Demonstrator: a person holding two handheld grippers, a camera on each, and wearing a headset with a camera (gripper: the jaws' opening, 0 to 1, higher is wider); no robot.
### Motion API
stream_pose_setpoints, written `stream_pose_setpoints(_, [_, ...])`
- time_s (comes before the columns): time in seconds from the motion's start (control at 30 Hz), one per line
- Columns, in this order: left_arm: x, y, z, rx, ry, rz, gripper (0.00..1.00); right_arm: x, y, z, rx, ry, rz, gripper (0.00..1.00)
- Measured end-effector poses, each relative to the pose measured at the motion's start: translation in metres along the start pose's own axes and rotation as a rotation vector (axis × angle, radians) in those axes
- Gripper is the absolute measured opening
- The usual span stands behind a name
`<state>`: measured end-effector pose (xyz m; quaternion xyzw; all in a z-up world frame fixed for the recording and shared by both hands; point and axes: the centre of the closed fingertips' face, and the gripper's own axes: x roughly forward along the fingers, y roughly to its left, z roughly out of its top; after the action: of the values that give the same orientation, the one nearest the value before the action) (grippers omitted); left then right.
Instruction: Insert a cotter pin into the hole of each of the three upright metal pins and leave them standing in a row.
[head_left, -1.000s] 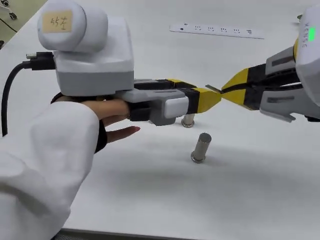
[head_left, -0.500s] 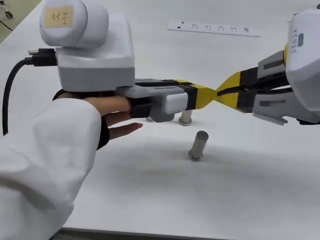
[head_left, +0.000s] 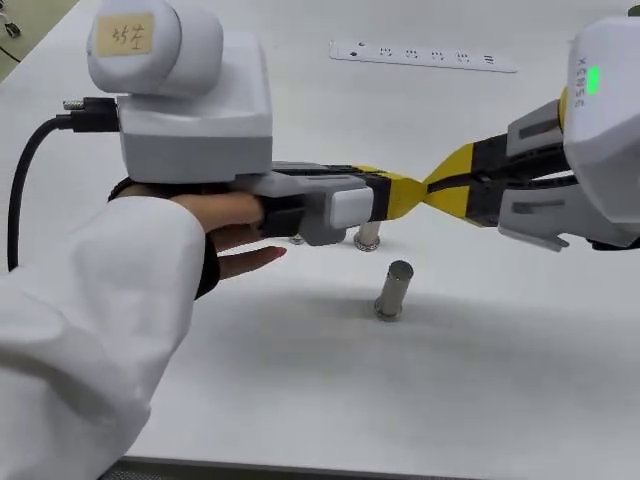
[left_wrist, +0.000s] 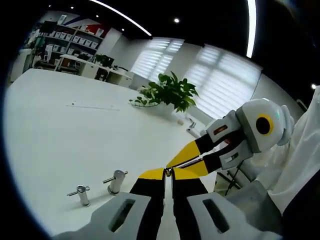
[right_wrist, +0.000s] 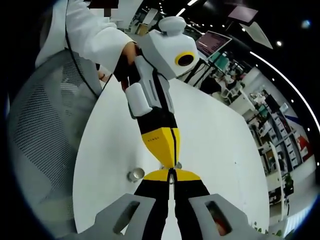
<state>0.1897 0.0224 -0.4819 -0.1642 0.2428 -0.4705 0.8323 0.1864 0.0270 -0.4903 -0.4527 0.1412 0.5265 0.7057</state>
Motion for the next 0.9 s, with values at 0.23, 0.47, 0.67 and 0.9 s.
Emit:
stream_pose_setpoints(0.23, [-0.0006,-0.0006,-0.0027,0.000,0.015,-0.001,0.00,0.0006,0.0025,0.0012,-0.004,0.001,0.007,0.00])
stream_pose_setpoints(0.47, [-0.0039,-0.0006,-0.0005,0.013,0.016,-0.015,0.00,-0.0008,0.0032,0.0054,-0.007,-0.011,0.003,0.00])
stream_pose_setpoints(0.67, [-0.0051,-0.0015,0.0033,-0.023,0.006,-0.011,0.00,-0.0022,0.0012,0.0090,0.035,-0.029,0.005,0.00])
stream_pose_setpoints(0.9, [-0.0065,-0.0041,0.0012,-0.037,0.017,-0.019,0.00,-0.0015,0.0037,0.0075,0.064,-0.042,0.010,0.00])
